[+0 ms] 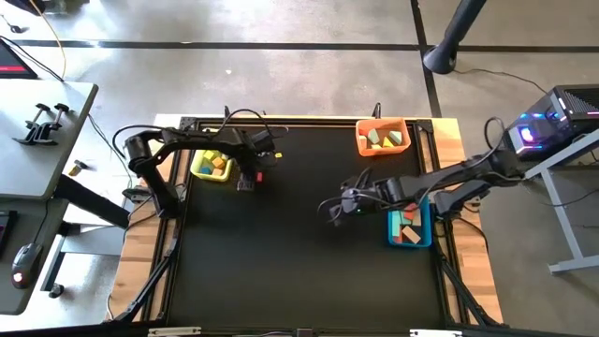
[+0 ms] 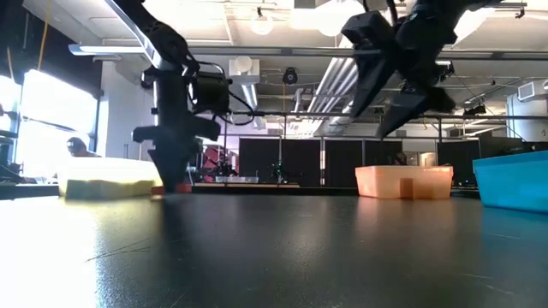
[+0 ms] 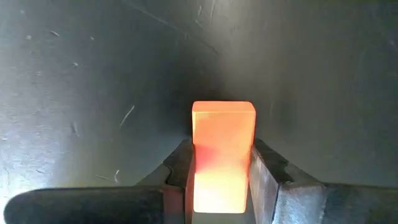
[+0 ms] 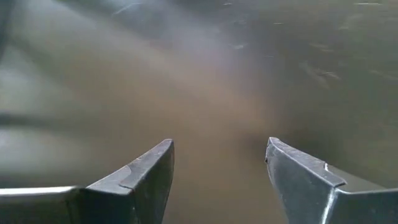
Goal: Sort blocks by size
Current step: Put the orange rectangle block into the blue bin
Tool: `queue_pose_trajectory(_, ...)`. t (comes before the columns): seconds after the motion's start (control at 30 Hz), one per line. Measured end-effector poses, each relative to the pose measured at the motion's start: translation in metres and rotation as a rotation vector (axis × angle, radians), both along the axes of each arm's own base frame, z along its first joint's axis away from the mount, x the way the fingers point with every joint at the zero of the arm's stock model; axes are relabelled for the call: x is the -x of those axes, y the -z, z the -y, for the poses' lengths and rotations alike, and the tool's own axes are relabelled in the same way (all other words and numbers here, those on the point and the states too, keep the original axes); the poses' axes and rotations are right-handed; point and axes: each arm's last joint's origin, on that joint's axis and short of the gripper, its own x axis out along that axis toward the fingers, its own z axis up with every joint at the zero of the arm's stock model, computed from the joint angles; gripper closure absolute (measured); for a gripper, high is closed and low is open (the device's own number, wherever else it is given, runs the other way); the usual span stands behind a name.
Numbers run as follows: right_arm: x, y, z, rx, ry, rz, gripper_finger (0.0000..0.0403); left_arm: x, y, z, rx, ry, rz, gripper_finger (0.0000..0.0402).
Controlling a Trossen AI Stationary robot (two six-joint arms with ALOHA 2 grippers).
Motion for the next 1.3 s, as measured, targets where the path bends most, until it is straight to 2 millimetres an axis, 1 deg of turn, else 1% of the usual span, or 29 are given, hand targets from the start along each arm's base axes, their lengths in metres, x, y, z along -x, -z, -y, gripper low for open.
queue_pose_trajectory(0.17, -0.014, 0.008, -0.003, -0.014, -0.012, 0.049, 0.0158, -0.006, -0.006, 0.012, 0.026, 0.0, 0.054, 0.0324)
queue_pose_trajectory(0.33, -0.018, 0.01, -0.003, -0.01, -0.023, 0.069, 0.0158, -0.016, -0.012, 0.027, 0.058, 0.005, 0.127, 0.0324)
queue_pose_trajectory(0.5, -0.019, 0.009, -0.003, 0.007, -0.048, 0.077, 0.0158, -0.03, -0.023, 0.044, 0.157, -0.03, 0.277, 0.0324)
queue_pose_trajectory(0.6, -0.023, 0.005, -0.004, 0.017, -0.072, 0.136, 0.0158, -0.041, -0.035, 0.054, 0.247, -0.076, 0.411, 0.0324)
queue_pose_trajectory(0.63, -0.025, 0.0, -0.004, 0.024, -0.086, 0.18, 0.0158, -0.044, -0.04, 0.057, 0.273, -0.086, 0.46, 0.0324)
queue_pose_trajectory(0.7, -0.028, -0.015, -0.005, 0.052, -0.11, 0.29, 0.0158, -0.052, -0.052, 0.067, 0.314, -0.089, 0.563, 0.0325)
queue_pose_trajectory(0.8, -0.028, -0.049, -0.005, 0.178, -0.122, 0.422, 0.0158, -0.061, -0.074, 0.081, 0.335, -0.06, 0.733, 0.0325)
queue_pose_trajectory(0.93, -0.021, -0.096, -0.006, 0.386, -0.157, 0.522, 0.0158, -0.066, -0.101, 0.097, 0.36, -0.012, 0.93, 0.0325)
queue_pose_trajectory(1.0, -0.019, -0.114, -0.006, 0.451, -0.218, 0.558, 0.0158, -0.068, -0.115, 0.101, 0.386, -0.013, 1.029, 0.0325)
queue_pose_trajectory(1.07, -0.02, -0.126, -0.007, 0.487, -0.289, 0.583, 0.0158, -0.069, -0.128, 0.104, 0.415, -0.018, 1.124, 0.0325)
queue_pose_trajectory(1.13, -0.022, -0.131, -0.008, 0.518, -0.346, 0.593, 0.0158, -0.07, -0.139, 0.107, 0.439, -0.011, 1.215, 0.0325)
queue_pose_trajectory(1.23, -0.026, -0.131, -0.007, 0.557, -0.361, 0.59, 0.0158, -0.07, -0.152, 0.112, 0.46, 0.015, 1.321, 0.0325)
queue_pose_trajectory(1.3, -0.026, -0.13, -0.008, 0.555, -0.364, 0.587, 0.0158, -0.07, -0.155, 0.114, 0.461, 0.028, 1.352, 0.0325)
